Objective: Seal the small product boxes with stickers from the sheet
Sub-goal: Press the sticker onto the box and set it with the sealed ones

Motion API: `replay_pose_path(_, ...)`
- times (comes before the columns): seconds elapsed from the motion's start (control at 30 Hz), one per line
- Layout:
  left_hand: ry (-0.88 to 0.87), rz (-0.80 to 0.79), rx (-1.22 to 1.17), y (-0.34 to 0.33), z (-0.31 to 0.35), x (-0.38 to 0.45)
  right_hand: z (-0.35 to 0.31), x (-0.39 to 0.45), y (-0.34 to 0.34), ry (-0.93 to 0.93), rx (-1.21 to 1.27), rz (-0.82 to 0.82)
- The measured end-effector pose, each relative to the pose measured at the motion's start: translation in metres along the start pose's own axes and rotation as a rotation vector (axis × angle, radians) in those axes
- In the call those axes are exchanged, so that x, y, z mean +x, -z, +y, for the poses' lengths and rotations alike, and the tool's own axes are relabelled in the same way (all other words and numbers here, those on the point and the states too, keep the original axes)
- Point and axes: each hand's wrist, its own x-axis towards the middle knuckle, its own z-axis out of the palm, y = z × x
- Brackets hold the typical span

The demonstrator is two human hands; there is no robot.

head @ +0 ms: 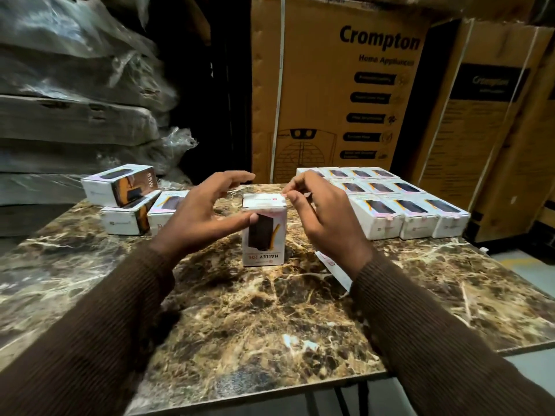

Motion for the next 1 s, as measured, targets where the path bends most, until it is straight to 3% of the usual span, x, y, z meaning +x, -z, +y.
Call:
replay_pose_path(0.13,-0.006,-0.004,-0.049,-0.009,-0.009,-0.003,0.004,-0.001,-0.016,0.031,-0.063,-0.022)
replay_pose_path(0.47,0.001,0.110,0.094,-0.024,0.001,-0.008,-0.003,-0.009,-0.017,0.104,-0.226,-0.004)
replay_pose_path(1.0,0.022,0.181,0.018,-0.032,0.004,-0.007,-0.011,-0.011,-0.021,0.179,-0.456,0.022)
